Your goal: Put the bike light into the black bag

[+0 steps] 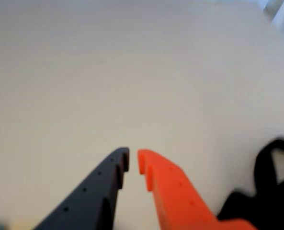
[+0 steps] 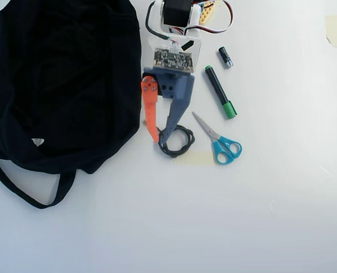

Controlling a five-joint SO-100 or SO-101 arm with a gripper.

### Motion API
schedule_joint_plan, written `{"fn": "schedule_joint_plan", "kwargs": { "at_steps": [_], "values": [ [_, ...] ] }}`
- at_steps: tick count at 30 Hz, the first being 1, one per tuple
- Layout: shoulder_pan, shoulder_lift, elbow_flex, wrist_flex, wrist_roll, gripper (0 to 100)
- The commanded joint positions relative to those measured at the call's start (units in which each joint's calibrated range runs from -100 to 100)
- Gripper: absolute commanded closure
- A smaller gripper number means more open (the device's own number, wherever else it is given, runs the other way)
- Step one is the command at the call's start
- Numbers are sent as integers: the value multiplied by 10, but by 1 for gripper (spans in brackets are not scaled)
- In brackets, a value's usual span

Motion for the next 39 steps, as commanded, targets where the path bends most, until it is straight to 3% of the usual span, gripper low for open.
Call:
{"fn": "schedule_joint_plan", "kwargs": {
  "at_steps": [1, 5, 12, 20, 31, 39],
  "values": [
    [5, -15, 7, 95, 3, 98],
    [5, -21, 0, 193, 3, 98],
    [1, -58, 10, 275, 16, 98],
    [6, -70, 10, 393, 172, 98],
    [28, -60, 12, 462, 395, 97],
    [51, -57, 46, 491, 482, 97]
  ]
}}
